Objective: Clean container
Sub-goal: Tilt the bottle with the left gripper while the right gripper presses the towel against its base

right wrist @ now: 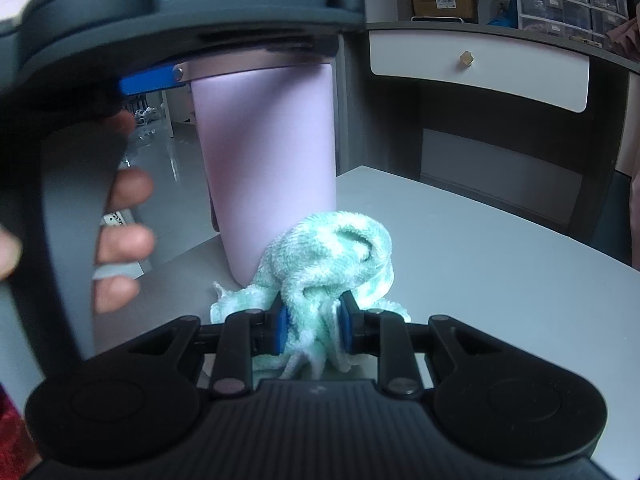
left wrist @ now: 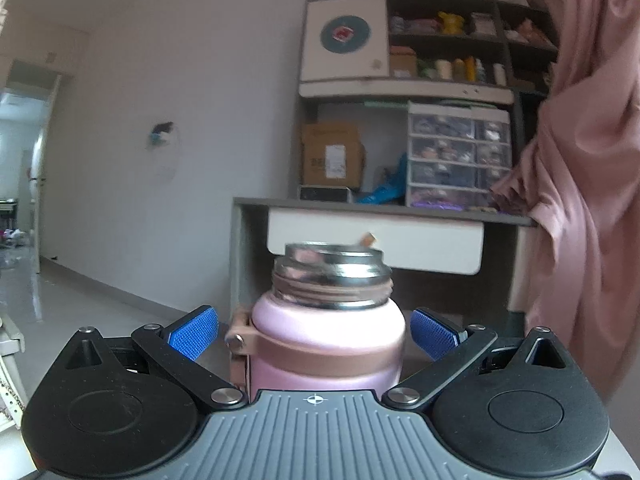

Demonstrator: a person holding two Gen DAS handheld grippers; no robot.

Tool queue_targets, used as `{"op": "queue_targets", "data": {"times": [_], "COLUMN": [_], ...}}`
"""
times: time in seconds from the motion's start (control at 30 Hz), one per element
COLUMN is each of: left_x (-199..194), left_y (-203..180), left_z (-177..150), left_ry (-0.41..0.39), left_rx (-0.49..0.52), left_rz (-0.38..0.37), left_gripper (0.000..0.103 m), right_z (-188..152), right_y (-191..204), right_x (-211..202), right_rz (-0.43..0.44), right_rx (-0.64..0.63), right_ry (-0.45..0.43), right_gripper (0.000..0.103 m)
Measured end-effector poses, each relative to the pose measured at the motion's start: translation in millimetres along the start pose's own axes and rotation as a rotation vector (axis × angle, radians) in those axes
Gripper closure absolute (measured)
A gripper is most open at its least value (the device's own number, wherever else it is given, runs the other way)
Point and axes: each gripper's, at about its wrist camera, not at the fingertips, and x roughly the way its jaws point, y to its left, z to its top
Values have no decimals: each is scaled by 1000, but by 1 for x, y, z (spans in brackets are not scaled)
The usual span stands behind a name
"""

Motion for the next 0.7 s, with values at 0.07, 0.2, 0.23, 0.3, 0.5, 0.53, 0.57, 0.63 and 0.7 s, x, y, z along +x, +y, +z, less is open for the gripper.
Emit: {"op": "queue_targets", "data": {"times": [0.07,0.2,0.23,0.3,0.5,0.53,0.57,0.63,0.7], "left_x": [3,10,12,16,17,17,17,17,17], "left_y": [-1,-3,-4,-5,-2,-2,-1,0,1], "left_z": [0,1,2,2,2,2,3,3,3], "left_ry": [-3,-10,-12,-16,-12,-11,-10,-8,-6], "left_rx": [0,0,0,0,18,21,24,31,37], "left_rz": [12,36,42,53,29,23,18,7,-4], "left_gripper": [0,0,2,8,8,8,8,8,8], "right_z": [0,0,0,0,0,0,0,0,0], "right_y": [0,0,0,1,-2,-1,0,1,1], "right_x": [0,0,1,1,0,0,0,0,-1], "right_rz": [2,3,3,5,14,12,11,9,11], "right_rx": [1,1,0,0,9,7,5,4,8], "right_ry": [0,1,1,1,1,1,1,1,1], "right_gripper": [79,79,79,79,79,79,79,79,79]}}
